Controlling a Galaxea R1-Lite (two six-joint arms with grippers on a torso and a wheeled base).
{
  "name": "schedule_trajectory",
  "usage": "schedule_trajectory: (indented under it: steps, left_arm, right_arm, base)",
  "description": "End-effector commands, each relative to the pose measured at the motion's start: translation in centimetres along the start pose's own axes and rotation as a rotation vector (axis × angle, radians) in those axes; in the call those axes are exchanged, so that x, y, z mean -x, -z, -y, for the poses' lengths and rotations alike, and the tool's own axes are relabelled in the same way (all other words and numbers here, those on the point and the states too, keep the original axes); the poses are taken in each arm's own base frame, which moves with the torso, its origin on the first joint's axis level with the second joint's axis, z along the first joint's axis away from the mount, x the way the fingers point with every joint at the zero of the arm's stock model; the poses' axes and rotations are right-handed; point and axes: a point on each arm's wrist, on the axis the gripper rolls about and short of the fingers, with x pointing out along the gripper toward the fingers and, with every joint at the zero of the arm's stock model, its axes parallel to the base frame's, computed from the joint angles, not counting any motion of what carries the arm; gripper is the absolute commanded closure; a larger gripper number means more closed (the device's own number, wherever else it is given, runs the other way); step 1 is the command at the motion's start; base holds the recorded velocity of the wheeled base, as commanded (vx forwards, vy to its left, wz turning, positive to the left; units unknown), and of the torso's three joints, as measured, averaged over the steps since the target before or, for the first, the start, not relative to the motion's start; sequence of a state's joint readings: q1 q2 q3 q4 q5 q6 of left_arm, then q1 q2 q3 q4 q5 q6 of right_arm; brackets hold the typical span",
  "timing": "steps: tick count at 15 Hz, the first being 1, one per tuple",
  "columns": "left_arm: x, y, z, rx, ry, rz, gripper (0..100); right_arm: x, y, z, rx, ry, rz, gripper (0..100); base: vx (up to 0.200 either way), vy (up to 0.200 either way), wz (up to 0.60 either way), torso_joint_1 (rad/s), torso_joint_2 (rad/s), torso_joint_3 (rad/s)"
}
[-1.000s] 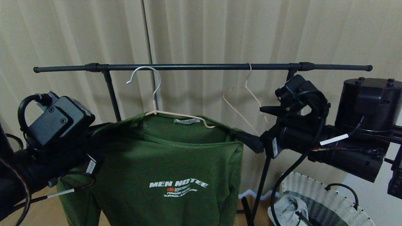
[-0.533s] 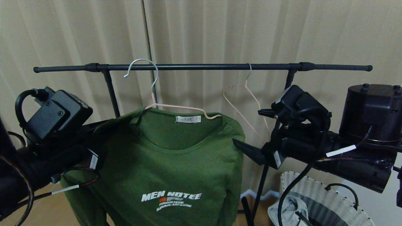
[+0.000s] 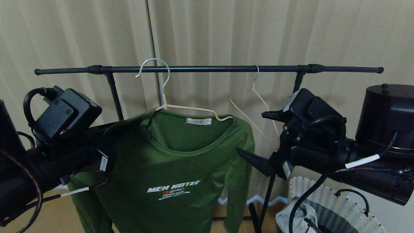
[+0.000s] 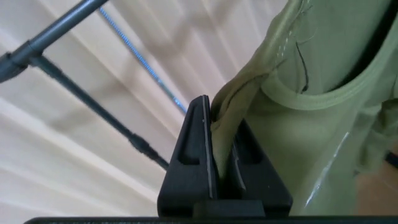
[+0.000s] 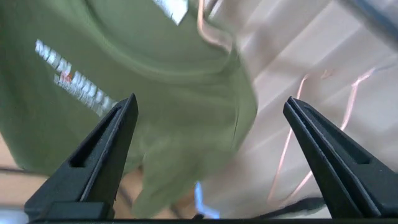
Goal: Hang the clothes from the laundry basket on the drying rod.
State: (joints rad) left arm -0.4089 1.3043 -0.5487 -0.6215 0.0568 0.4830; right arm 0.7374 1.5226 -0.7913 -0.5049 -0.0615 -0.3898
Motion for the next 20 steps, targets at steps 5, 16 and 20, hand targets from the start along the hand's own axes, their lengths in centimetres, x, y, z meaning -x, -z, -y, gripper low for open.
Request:
schedule_trajectory:
  steps: [5, 16, 20]
  left_arm:
    - [0.7, 0.8, 1.1, -0.007, 0.004, 0.063, 100]
    - [1.5, 0.6, 1.5, -0.006, 0.024, 0.086, 100]
    - [1.3, 0.7, 1.4, -0.004, 0.012, 0.077, 100]
  right_arm:
    - [-3.6, -1.9, -0.6, 0.010, -0.014, 0.042, 0]
    - [-6.7, -3.5, -0.2, 0.004, 0.010, 0.082, 0]
    - [-6.0, -3.8, -0.1, 0.003, 0.016, 0.092, 0]
  base:
    - [0.000, 0.000, 0.00, 0.000, 0.00, 0.000]
    - [0.000, 0.000, 0.00, 0.000, 0.00, 0.000]
    - [0.000, 0.000, 0.00, 0.000, 0.00, 0.000]
